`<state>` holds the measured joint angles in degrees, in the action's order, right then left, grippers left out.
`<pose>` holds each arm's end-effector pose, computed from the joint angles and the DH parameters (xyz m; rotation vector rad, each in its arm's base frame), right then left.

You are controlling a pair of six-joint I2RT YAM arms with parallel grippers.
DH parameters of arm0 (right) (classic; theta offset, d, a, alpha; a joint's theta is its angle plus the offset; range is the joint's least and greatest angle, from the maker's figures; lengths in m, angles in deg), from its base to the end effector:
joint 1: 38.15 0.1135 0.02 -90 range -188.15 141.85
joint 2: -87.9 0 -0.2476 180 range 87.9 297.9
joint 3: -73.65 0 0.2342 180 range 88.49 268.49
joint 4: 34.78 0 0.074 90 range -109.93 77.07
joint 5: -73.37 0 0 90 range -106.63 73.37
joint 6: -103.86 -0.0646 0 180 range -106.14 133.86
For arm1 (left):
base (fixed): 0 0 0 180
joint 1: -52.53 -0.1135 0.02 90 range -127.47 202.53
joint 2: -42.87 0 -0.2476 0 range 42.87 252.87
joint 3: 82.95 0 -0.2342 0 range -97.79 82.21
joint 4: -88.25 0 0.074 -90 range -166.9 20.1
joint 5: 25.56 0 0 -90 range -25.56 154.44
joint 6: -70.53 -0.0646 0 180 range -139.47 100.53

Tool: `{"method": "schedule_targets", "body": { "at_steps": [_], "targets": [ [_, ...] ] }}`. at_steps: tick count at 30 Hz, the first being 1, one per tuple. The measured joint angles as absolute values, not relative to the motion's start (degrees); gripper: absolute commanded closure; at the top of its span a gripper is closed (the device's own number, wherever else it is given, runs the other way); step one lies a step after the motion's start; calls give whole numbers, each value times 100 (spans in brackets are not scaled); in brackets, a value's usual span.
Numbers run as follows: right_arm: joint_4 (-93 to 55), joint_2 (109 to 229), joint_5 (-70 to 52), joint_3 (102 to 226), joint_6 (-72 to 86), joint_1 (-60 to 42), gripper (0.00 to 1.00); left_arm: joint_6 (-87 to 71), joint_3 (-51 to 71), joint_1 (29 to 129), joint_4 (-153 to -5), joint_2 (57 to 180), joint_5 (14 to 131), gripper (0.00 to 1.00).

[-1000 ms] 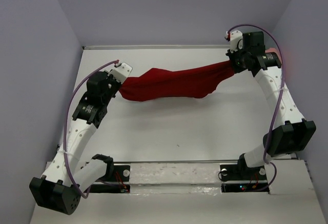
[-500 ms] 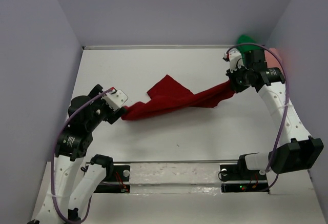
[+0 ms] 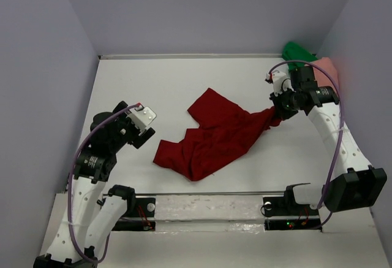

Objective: Fold and stack the t-shirts
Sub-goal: Flatten out the tshirt

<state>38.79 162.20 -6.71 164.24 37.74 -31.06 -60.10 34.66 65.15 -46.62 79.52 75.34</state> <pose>0.2489 0.0422 0.3018 -0.7436 2.4406 0.1097 0.1554 -0.0473 0.3174 0.9669 1.6421 0.1498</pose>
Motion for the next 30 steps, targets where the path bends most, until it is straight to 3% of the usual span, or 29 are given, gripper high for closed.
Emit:
{"method": "schedule_targets", "body": {
  "at_steps": [2, 4, 5, 10, 14, 17, 19, 22, 24, 30],
  "targets": [
    [3892, 16222, -667, 16365, 3809, -3106, 31, -5964, 3543, 6515, -4787, 8032, 7564, 1],
    [3979, 16240, -676, 16332, 3841, -3108, 2, -5924, 3626, 6515, -4868, 8092, 7645, 1],
    [4005, 16242, -693, 16314, 3905, -3108, 0, -5898, 3687, 6515, -4911, 8144, 7711, 1],
    [3909, 16141, -1211, 16116, 3933, -3106, 1, -5817, 3875, 6515, -5108, 8426, 8091, 1],
    [3468, 15776, -1836, 16072, 3822, -3108, 7, -5819, 3879, 6515, -5276, 8959, 8426, 1],
    [3076, 15731, -2112, 16216, 3682, -3108, 16, -5819, 3805, 6515, -5401, 9567, 8692, 1],
    [2939, 15923, -2136, 16367, 3623, -3108, 33, -5811, 3693, 6515, -5462, 9973, 8869, 1],
    [2823, 16784, -1968, 16861, 3520, -3108, 54, -5778, 3512, 6515, -5565, 10476, 9114, 1],
    [2788, 17512, -1701, 17217, 3487, -3108, 62, -5747, 3429, 6515, -5661, 10734, 9234, 1],
    [3190, 19545, -851, 18533, 3516, -3108, 62, -5651, 3647, 6515, -6026, 10697, 9147, 1]
  ]
}}
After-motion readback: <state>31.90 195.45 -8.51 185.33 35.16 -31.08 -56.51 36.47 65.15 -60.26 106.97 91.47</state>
